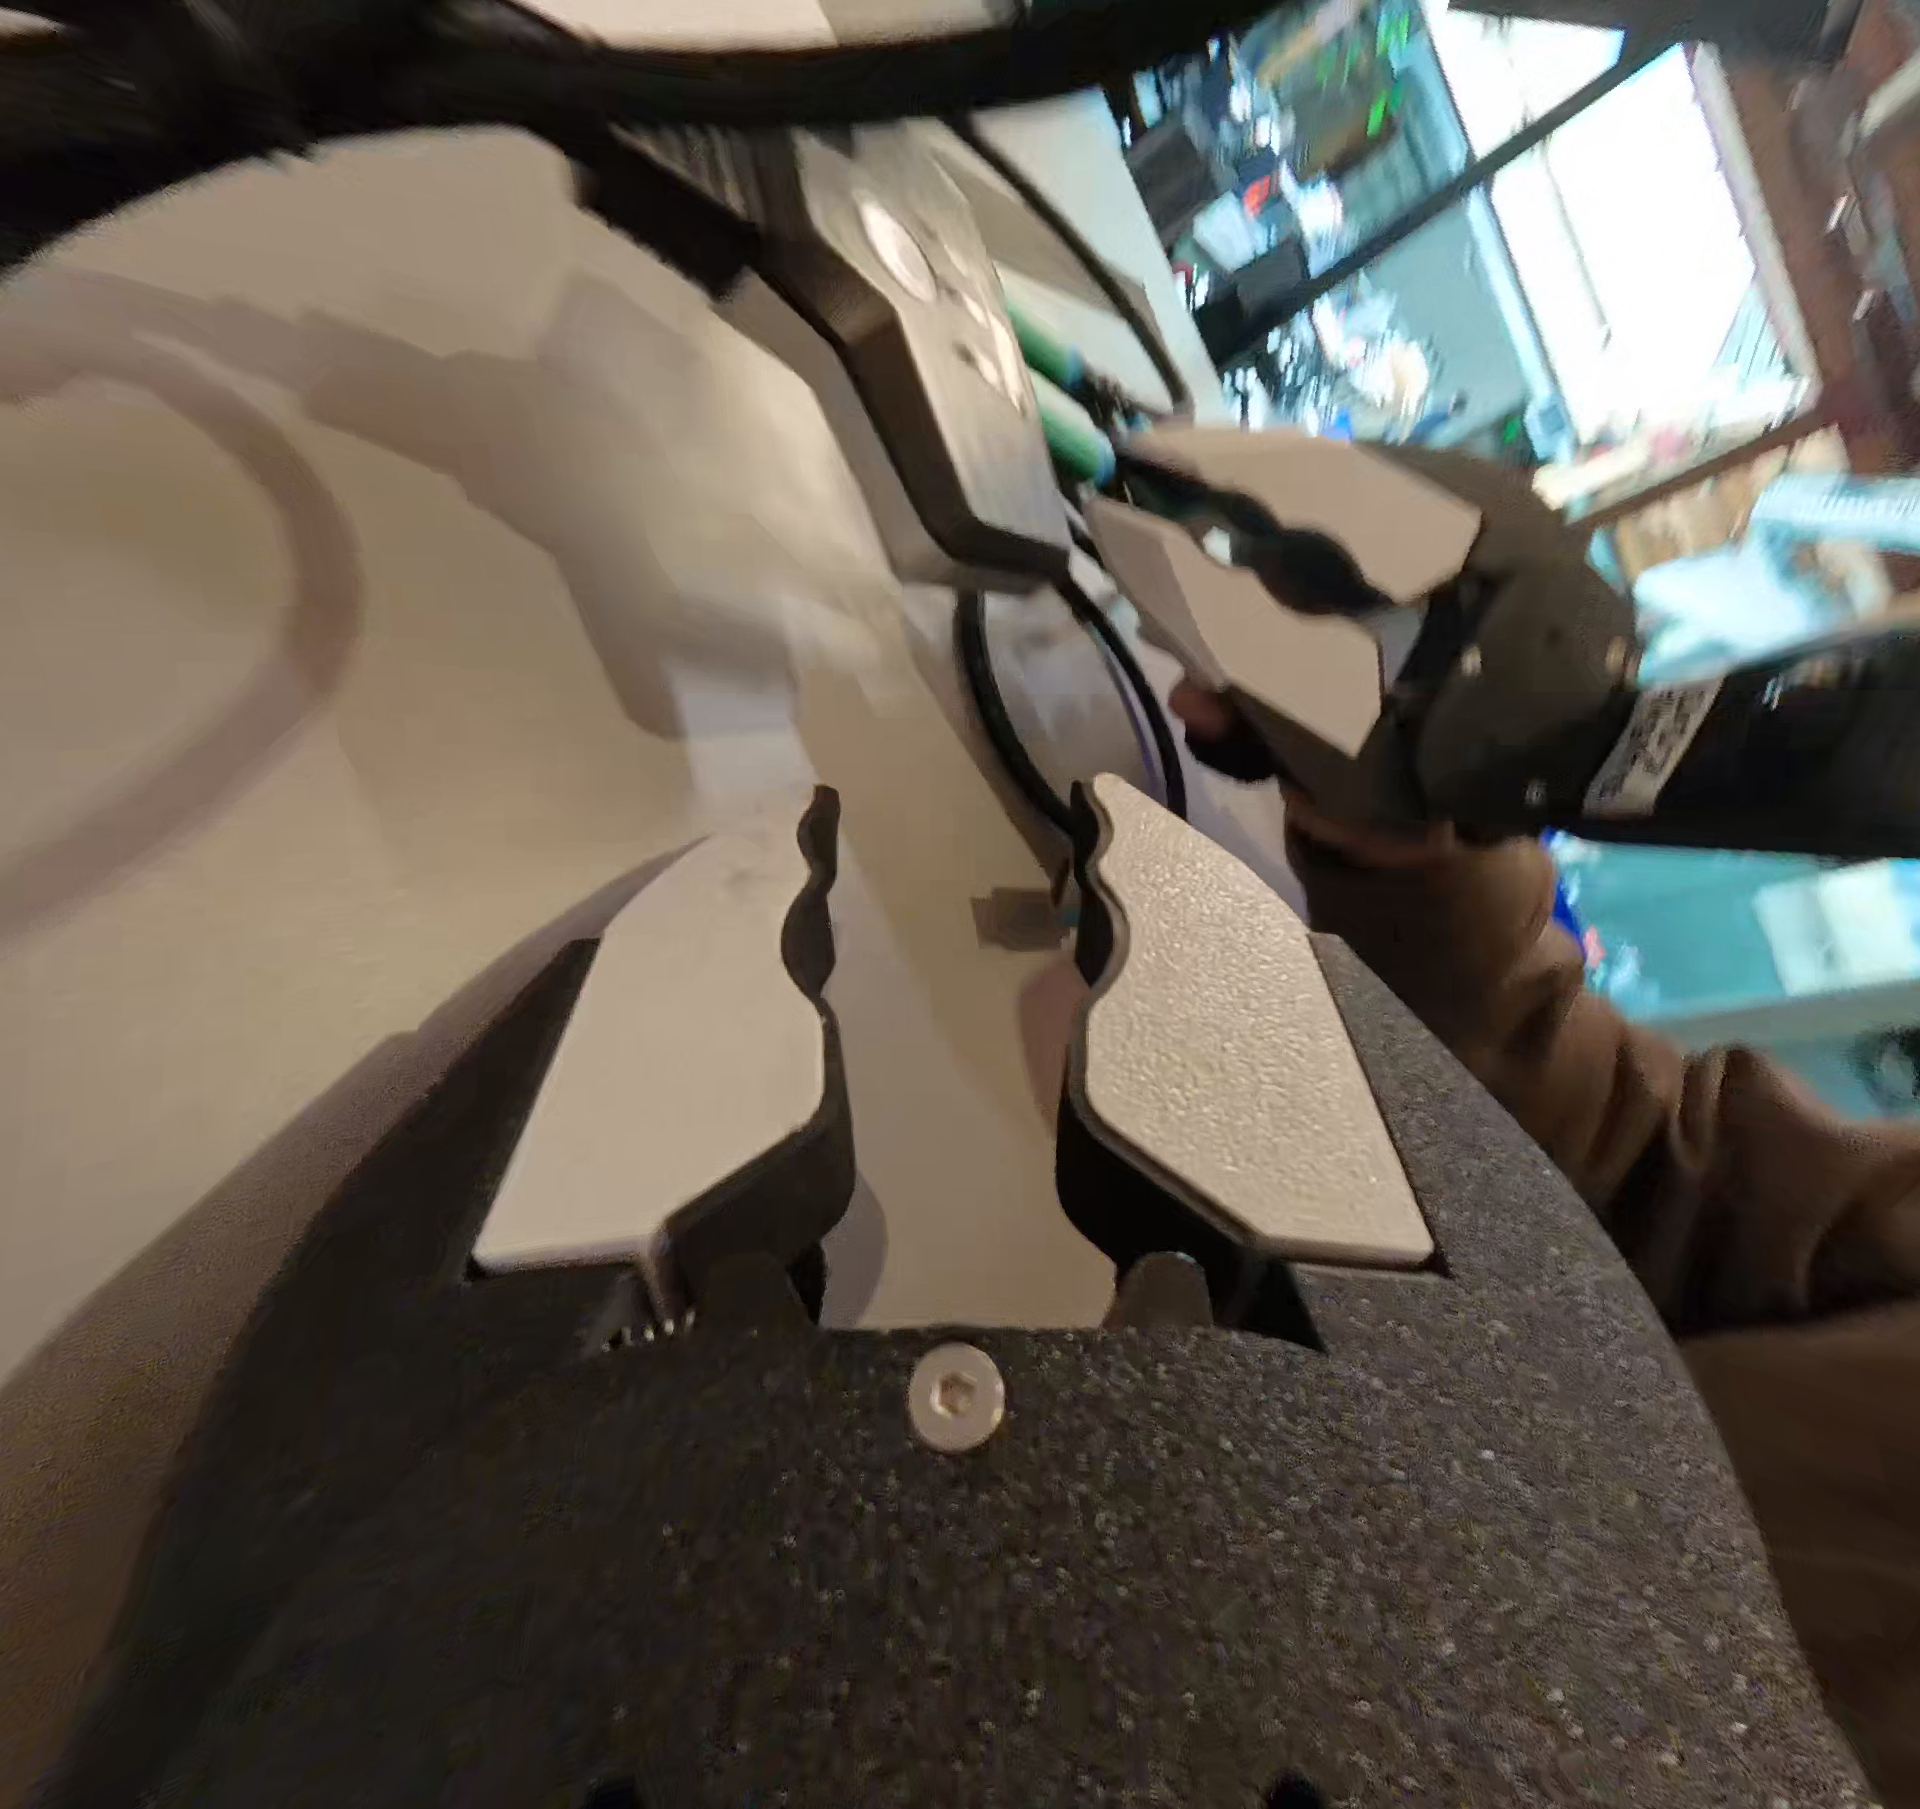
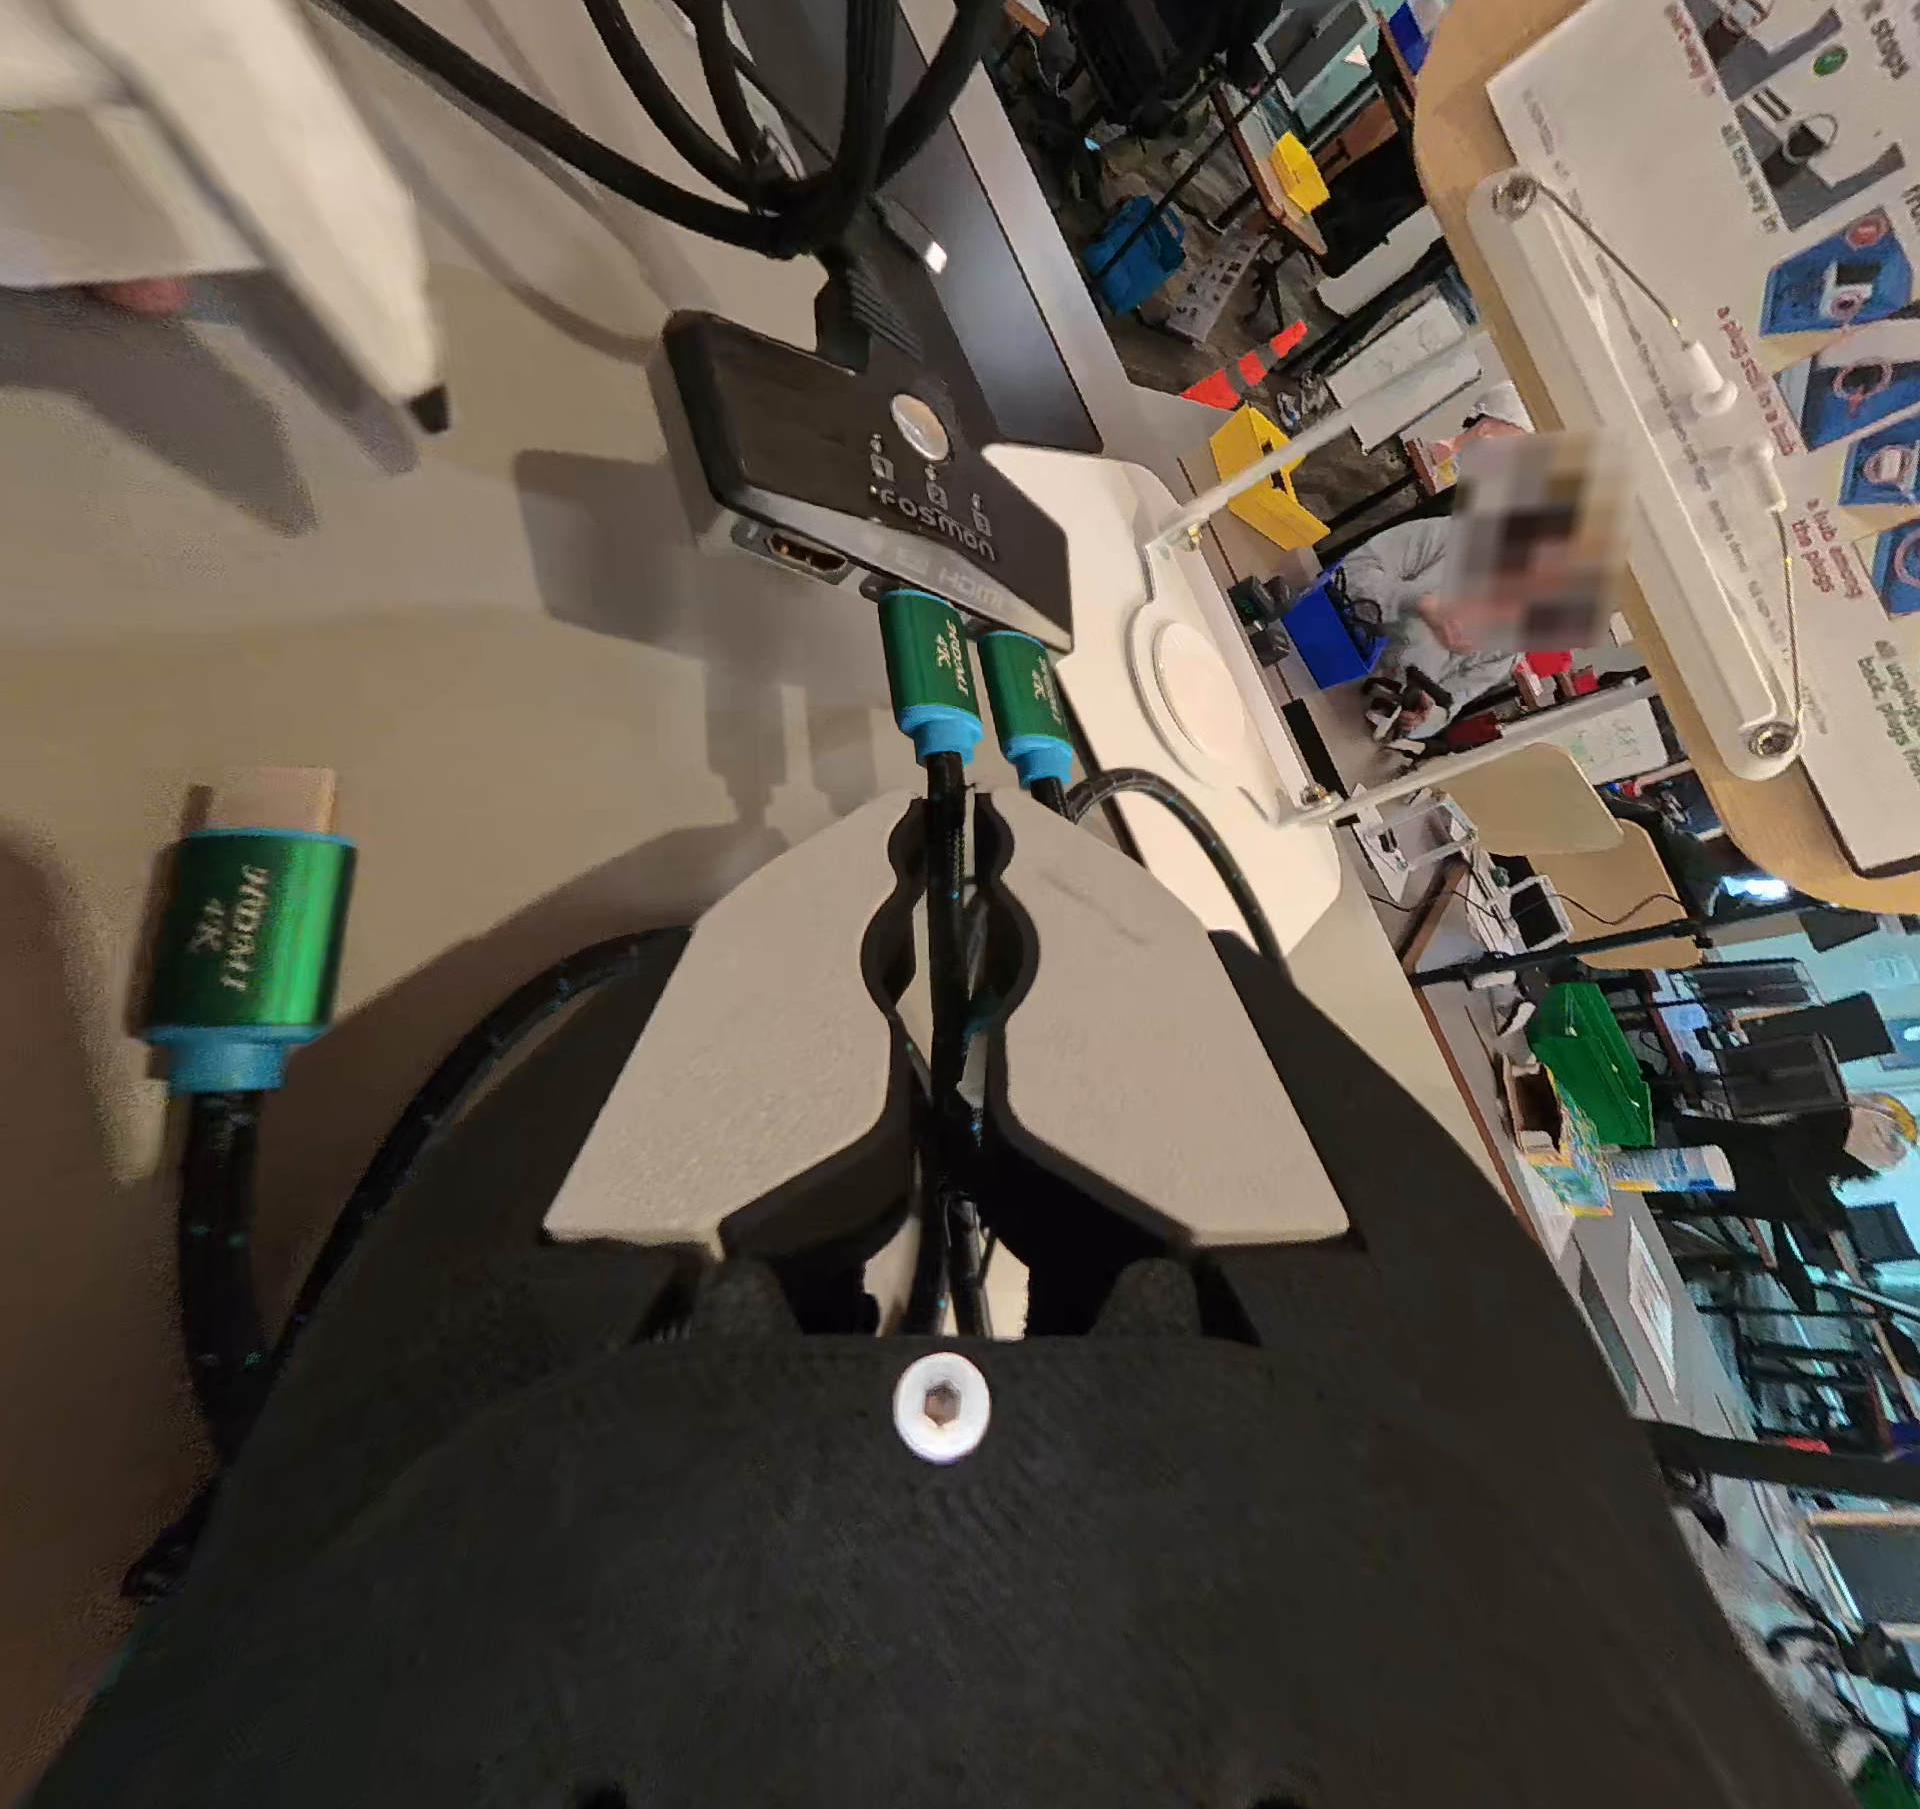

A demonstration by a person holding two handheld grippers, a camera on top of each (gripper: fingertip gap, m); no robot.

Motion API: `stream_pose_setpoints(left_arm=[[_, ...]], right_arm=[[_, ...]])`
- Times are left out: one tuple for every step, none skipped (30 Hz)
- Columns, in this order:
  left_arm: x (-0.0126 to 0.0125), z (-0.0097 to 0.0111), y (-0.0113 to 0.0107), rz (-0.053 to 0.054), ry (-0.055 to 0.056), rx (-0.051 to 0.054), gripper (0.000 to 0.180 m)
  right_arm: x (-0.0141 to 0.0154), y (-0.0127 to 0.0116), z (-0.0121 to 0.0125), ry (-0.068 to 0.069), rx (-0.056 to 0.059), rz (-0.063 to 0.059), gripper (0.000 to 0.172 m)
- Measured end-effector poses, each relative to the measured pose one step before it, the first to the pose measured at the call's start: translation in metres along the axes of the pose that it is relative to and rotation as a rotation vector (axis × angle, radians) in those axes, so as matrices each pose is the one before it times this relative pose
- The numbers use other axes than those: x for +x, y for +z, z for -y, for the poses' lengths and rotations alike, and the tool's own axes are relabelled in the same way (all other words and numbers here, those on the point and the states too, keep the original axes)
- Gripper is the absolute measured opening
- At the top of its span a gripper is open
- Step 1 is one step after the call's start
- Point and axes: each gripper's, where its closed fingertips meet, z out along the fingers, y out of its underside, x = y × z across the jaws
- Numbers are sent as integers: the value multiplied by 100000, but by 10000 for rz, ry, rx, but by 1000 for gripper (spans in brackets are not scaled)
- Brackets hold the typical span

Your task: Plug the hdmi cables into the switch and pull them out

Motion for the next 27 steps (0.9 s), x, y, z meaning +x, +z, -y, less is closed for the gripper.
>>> stream_pose_setpoints(left_arm=[[-477,789,-365,44,-478,528,45],[-391,780,-369,40,-390,502,45],[-305,627,-295,11,-338,390,47],[-202,454,-210,-48,-304,261,48],[-101,286,-102,-95,-244,136,48],[-17,119,-41,-95,-148,38,48],[-26,-28,4,-23,-43,-39,48],[10,-63,29,19,46,-38,48],[-2,-79,44,57,92,-42,48],[40,-133,74,38,105,-67,48],[99,-172,84,-11,93,-97,48],[120,-173,100,-34,93,-106,48],[156,-128,108,-48,107,-78,48],[201,-90,123,-86,94,-50,48],[165,-41,119,-68,66,-11,48],[109,66,94,-33,49,68,48],[58,202,48,6,38,152,49],[9,248,20,23,20,184,49],[-5,227,16,19,-12,159,50],[-43,183,38,19,-42,128,51],[-53,137,24,18,-54,95,51],[-50,67,10,12,-43,35,51],[-51,11,18,16,-23,-11,51],[-10,-7,21,-1,-17,-11,52],[-6,-6,26,-7,-23,-6,52],[79,34,48,-75,-51,23,52],[97,-6,89,-97,-75,3,52]], right_arm=[[-263,-74,331,11,162,113,7],[-299,-36,329,41,143,143,6],[-349,-25,347,77,157,173,4],[-46,-74,506,211,281,-40,1],[-106,-81,475,272,227,72,0],[-315,9,191,207,25,257,0],[-408,104,-87,71,-134,299,0],[-324,129,-295,-47,-215,194,0],[-130,151,-329,-104,-196,35,0],[25,157,-348,-63,-184,-70,0],[100,186,-403,15,-236,-70,6],[-59,202,-460,39,-281,76,14],[-123,185,-447,35,-269,139,19],[-54,135,-344,27,-194,75,22],[-18,62,-205,11,-114,28,23],[-45,25,-124,-17,-77,29,24],[-62,6,-46,-59,-66,16,25],[-64,34,-78,-118,-108,-21,25],[-78,116,-215,-198,-220,-59,25],[-161,196,-385,-290,-350,-70,25],[-138,271,-403,-346,-359,-155,26],[-58,245,-272,-358,-271,-270,25],[-7,217,-177,-313,-231,-302,24],[165,156,-87,-184,-188,-361,19],[144,123,-75,-120,-176,-279,18],[118,86,-84,-67,-169,-186,17],[133,68,-75,-21,-124,-169,14]])
